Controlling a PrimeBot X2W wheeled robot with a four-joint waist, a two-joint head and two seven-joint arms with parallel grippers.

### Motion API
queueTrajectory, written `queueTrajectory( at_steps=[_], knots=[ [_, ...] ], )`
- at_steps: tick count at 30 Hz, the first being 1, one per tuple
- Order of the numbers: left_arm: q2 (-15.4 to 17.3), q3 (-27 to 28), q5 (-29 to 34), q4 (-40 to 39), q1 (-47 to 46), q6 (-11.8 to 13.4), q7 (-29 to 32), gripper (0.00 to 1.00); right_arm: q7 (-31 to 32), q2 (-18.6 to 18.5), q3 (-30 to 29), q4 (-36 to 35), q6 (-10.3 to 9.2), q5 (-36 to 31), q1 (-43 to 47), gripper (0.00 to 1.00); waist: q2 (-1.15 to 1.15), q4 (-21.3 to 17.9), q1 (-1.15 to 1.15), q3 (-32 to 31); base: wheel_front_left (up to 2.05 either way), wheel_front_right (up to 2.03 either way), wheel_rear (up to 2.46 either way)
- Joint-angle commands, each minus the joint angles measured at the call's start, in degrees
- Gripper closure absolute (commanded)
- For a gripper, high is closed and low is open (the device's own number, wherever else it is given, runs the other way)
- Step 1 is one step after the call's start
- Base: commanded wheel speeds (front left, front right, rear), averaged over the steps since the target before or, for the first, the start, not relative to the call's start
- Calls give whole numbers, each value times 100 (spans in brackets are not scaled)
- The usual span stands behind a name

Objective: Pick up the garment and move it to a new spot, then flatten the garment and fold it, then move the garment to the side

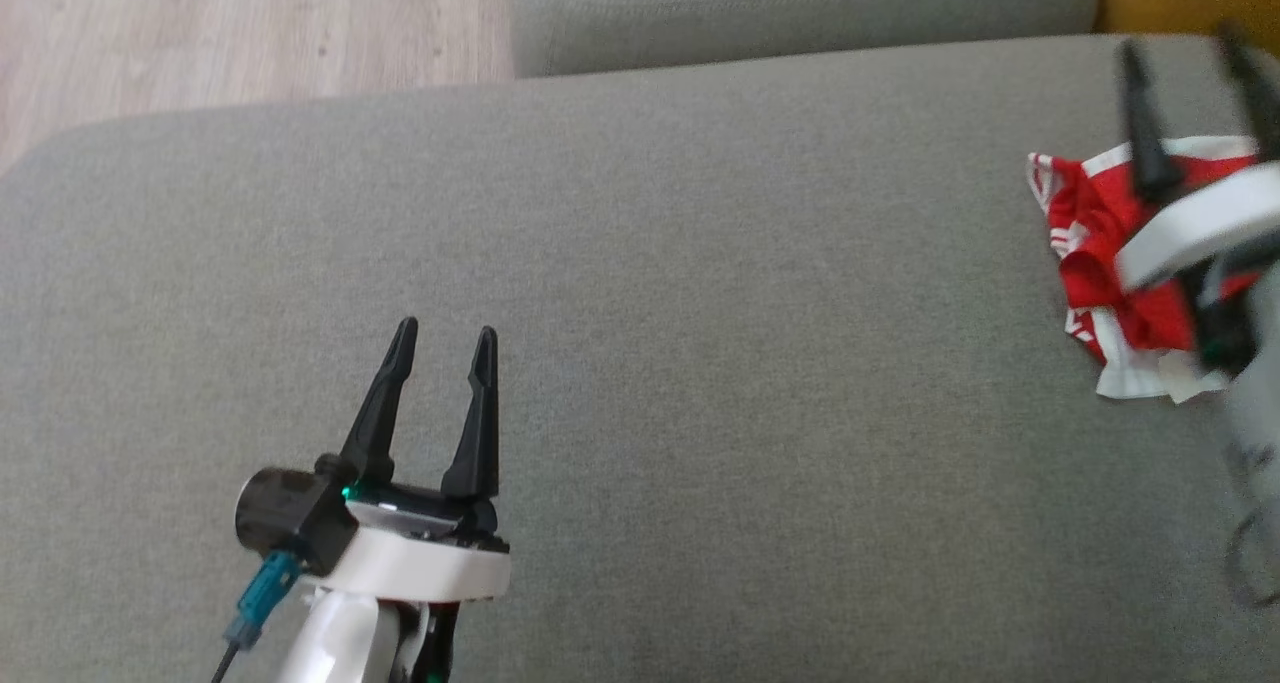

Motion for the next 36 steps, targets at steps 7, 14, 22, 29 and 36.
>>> queueTrajectory(
  at_steps=[7,14,22,29,36],
  knots=[
    [16,307,-127,-287,97,42,-29,0,-75,1000,-748,-1628,39,-272,1539,0,0,-34,1,-258,0,0,0],
    [16,295,-158,-174,381,55,-29,0,-76,1905,-1248,-2618,39,-683,3008,0,0,-14,1,-401,0,0,0],
    [16,463,-144,-181,523,148,-29,0,-76,2059,-1270,-2953,39,-784,3648,0,0,-43,1,-472,0,0,0],
    [16,525,-110,-258,569,210,-29,0,-76,2063,-1266,-3003,39,-681,3662,0,0,-41,1,-504,0,0,0],
    [16,538,-221,-250,602,247,-29,0,-76,2064,-1248,-2992,39,-688,3684,0,0,-40,1,-510,0,0,0]
  ],
)
